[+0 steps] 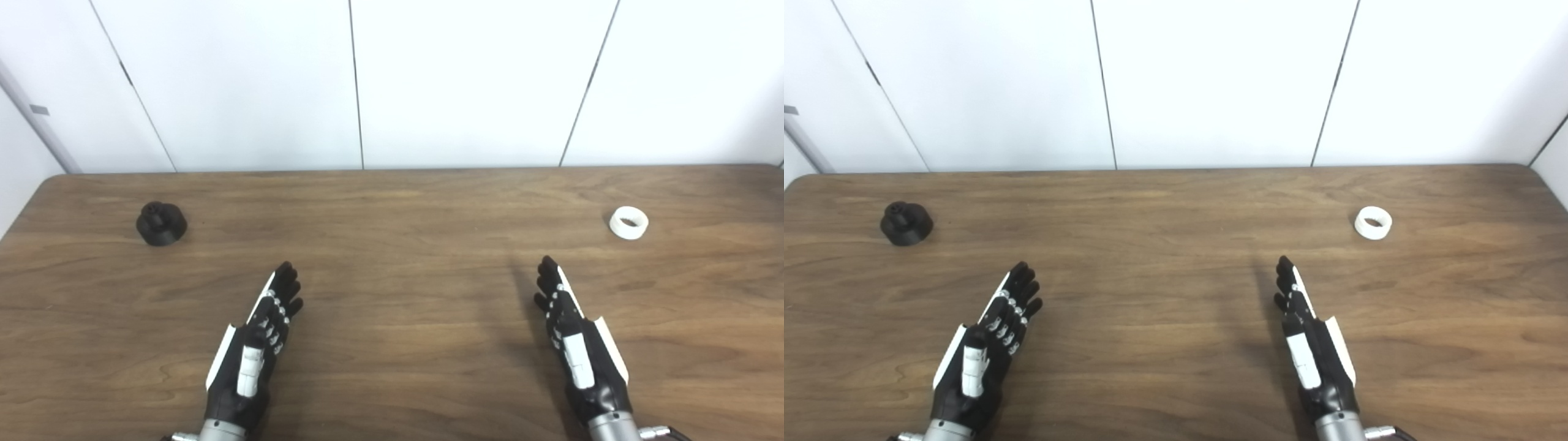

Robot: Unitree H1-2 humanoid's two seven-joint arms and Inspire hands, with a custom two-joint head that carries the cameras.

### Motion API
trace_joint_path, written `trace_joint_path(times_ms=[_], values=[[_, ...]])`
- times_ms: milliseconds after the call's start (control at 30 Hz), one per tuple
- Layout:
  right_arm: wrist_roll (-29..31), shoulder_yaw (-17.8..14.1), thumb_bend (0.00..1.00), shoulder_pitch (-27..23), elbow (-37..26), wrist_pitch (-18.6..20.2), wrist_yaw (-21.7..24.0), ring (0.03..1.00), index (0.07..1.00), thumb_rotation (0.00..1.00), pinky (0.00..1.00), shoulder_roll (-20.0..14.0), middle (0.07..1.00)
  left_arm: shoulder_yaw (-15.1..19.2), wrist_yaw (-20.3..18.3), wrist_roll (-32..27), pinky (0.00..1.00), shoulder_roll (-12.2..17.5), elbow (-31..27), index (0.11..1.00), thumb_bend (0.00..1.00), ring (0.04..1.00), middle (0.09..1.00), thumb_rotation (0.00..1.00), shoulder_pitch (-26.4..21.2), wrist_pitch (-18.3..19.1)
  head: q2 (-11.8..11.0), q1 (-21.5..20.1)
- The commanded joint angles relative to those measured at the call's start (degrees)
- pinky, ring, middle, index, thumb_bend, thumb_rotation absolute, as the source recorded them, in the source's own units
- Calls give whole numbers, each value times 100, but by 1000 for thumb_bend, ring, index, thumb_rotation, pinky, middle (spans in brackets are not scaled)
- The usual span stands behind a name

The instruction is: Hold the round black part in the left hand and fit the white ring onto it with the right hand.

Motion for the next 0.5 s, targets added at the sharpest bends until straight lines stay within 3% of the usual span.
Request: trace_joint_path(times_ms=[0,467], values=[[99,26,839,541,-117,-324,16,1000,1000,1000,978,-179,1000,14,-27,-16,973,-24,243,1000,986,1000,1000,913,216,-144,1,0],[28,49,826,559,-77,-406,-18,1000,1000,1000,976,-154,1000,20,-14,101,957,17,202,1000,971,1000,1000,892,244,-234,-92,188]])
